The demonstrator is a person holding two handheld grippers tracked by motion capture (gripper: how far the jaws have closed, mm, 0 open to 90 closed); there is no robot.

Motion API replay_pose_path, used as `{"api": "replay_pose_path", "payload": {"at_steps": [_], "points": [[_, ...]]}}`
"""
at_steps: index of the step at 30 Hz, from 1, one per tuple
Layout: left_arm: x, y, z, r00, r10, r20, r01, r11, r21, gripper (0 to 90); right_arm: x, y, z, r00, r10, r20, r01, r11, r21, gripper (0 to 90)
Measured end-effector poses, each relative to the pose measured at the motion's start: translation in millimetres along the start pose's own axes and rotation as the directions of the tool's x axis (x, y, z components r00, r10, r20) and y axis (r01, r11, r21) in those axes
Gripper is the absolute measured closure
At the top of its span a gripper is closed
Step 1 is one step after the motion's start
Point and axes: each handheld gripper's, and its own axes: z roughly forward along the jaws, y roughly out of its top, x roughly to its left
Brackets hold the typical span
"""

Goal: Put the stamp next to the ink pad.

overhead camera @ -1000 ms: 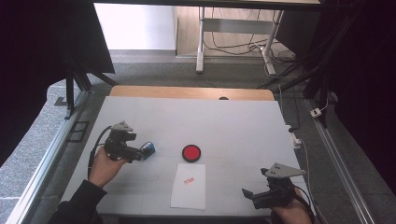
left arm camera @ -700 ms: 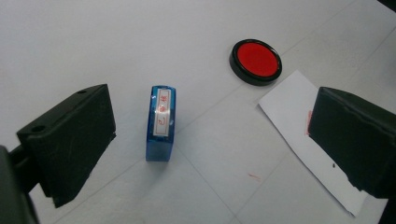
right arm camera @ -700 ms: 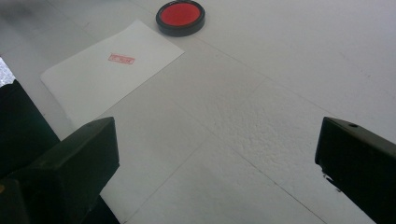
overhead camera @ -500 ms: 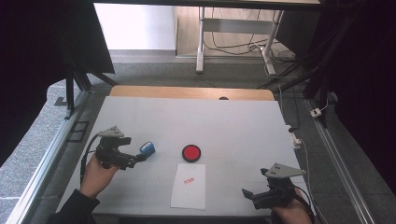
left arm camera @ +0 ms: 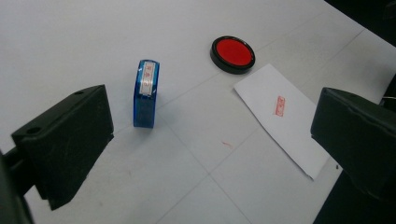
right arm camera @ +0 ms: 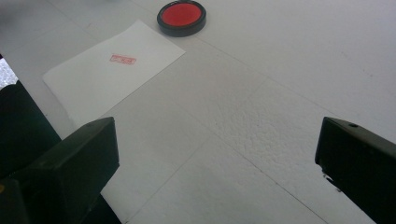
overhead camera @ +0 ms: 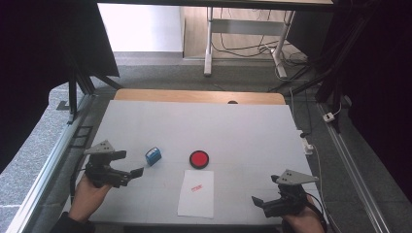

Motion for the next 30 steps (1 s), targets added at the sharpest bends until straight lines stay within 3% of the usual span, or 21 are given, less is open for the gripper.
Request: {"api": "replay_pose_path", "payload": {"at_steps": [14, 30], "points": [[-8.1, -24.3, -24.2, 0.9990, 0.016, -0.041, -0.016, 0.9999, -0.004, 0.0, -1.2, -0.1, 0.0, 0.9999, 0.009, 0.004, -0.009, 1.0000, -0.003, 0.0], [-9.7, -54.0, -49.7, 0.9969, -0.025, -0.074, 0.024, 0.9994, -0.025, 0.0, -1.6, 0.0, -0.4, 0.9999, 0.014, 0.009, -0.014, 0.9999, 0.000, 0.0]]}}
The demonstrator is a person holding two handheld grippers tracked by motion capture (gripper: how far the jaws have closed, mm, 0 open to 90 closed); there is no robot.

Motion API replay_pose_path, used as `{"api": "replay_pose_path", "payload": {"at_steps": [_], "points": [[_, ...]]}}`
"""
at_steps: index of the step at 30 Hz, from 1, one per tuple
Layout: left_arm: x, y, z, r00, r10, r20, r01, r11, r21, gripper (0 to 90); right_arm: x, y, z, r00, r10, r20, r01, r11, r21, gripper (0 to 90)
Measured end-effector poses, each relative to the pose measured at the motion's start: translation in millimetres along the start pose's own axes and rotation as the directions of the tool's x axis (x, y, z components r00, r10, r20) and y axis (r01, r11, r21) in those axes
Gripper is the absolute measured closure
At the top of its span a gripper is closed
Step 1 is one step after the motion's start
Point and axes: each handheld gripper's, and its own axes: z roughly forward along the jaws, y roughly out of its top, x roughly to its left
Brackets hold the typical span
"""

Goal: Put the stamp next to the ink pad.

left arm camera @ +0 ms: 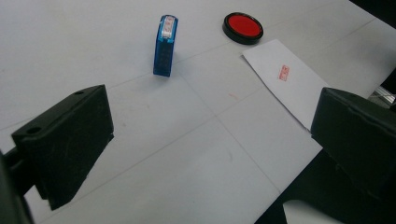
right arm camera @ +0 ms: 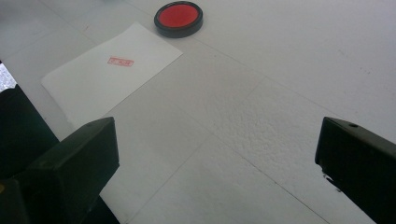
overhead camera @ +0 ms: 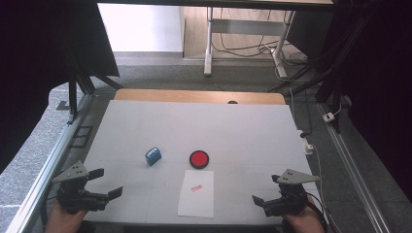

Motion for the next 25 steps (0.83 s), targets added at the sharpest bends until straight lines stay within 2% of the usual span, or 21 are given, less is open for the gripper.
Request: {"api": "replay_pose_path", "payload": {"at_steps": [10, 15, 19, 25], "points": [[-0.8, -13.8, -3.4, 0.9998, -0.014, -0.011, 0.015, 0.9993, 0.035, 0.0, 0.1, 0.0, 0.5, 1.0000, 0.003, -0.004, -0.003, 1.0000, -0.001, 0.0], [-3.3, -18.1, -0.7, 0.9991, 0.000, -0.043, 0.004, 0.9960, 0.089, 0.0, 0.6, 0.3, 0.7, 1.0000, -0.001, -0.001, 0.001, 1.0000, 0.001, 0.0], [-5.7, -18.6, 1.4, 0.9982, 0.014, -0.058, -0.007, 0.9934, 0.115, 0.0, 1.1, 0.6, 1.1, 1.0000, -0.003, 0.000, 0.003, 1.0000, 0.003, 0.0], [-4.9, -17.6, 4.2, 0.9984, 0.002, -0.056, 0.005, 0.9907, 0.136, 0.0, 0.8, 0.5, 1.2, 1.0000, -0.008, 0.003, 0.008, 0.9999, 0.010, 0.0]]}}
